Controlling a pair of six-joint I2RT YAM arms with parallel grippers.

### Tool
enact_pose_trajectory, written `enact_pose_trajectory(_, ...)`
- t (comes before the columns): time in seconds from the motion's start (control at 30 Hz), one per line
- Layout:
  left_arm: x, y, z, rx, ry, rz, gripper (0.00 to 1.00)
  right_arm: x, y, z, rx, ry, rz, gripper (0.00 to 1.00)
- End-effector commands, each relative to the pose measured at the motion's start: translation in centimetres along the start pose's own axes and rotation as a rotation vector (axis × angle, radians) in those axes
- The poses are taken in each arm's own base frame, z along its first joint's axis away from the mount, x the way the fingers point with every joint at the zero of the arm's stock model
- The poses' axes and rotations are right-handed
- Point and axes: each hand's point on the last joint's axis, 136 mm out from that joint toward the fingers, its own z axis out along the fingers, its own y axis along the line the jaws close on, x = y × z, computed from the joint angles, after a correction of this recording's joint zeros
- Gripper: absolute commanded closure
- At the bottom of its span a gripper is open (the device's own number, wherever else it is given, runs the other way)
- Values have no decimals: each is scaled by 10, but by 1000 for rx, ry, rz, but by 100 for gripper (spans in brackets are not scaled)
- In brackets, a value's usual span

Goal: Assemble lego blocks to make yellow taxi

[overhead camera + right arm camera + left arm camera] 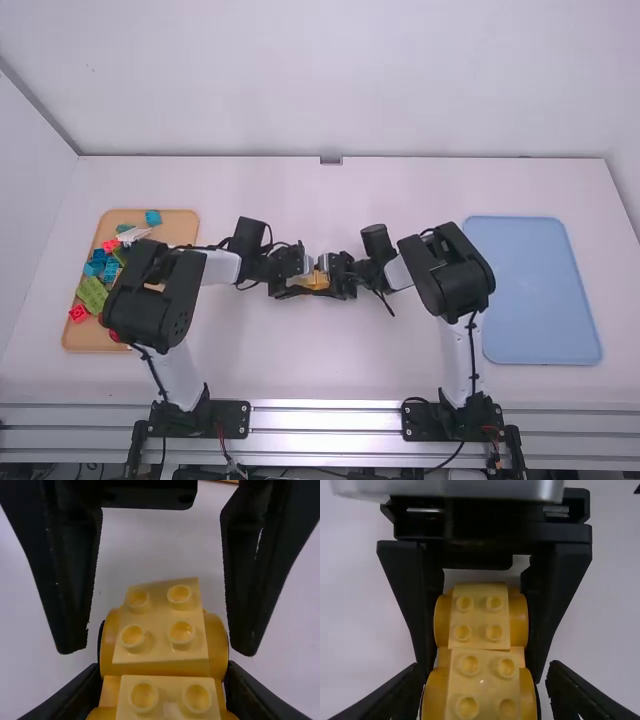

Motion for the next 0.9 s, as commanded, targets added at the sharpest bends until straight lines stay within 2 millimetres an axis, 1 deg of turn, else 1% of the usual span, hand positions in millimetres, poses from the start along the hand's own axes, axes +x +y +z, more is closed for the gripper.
enact_pose_trajectory(0.0,-3,1,-2,-6,-8,4,34,10,-2,3,15,44,-6,61)
enact_pose_trajectory(0.2,-8,8,-6,-34,-18,27,34,11,-2,2,16,45,-6,61)
enact_pose_trajectory(0.27,-15,11,-15,-50,-21,32,33,11,-2,2,16,44,-6,61)
enact_pose_trajectory(0.33,-18,11,-18,-53,-21,34,35,11,-2,2,16,44,-6,61)
enact_pose_trajectory(0.4,-25,7,-21,-47,-22,38,52,11,-2,2,16,44,-6,61)
enact_pose_trajectory(0.43,-26,7,-22,-47,-19,39,70,11,-2,2,15,44,-6,61)
enact_pose_trajectory(0.5,-25,6,-22,-45,-18,35,78,11,-2,2,16,44,-6,61)
enact_pose_trajectory(0.53,-24,6,-22,-43,-16,31,77,10,-2,3,15,44,-6,61)
enact_pose_trajectory(0.57,-23,3,-21,-35,-12,22,70,10,-2,3,15,44,-6,61)
enact_pose_trajectory(0.63,-20,0,-19,-23,-3,17,66,10,-2,2,15,44,-6,61)
enact_pose_trajectory(0.67,-18,-1,-17,-16,2,15,59,10,-2,2,15,44,-6,61)
enact_pose_trajectory(0.73,-15,-3,-15,-12,4,11,52,10,-2,3,14,44,-6,61)
enact_pose_trajectory(0.8,-10,-2,-13,-28,9,22,52,11,-2,2,17,44,-5,61)
enact_pose_trajectory(0.87,-7,-1,-12,-44,10,26,48,11,-2,2,17,44,-5,61)
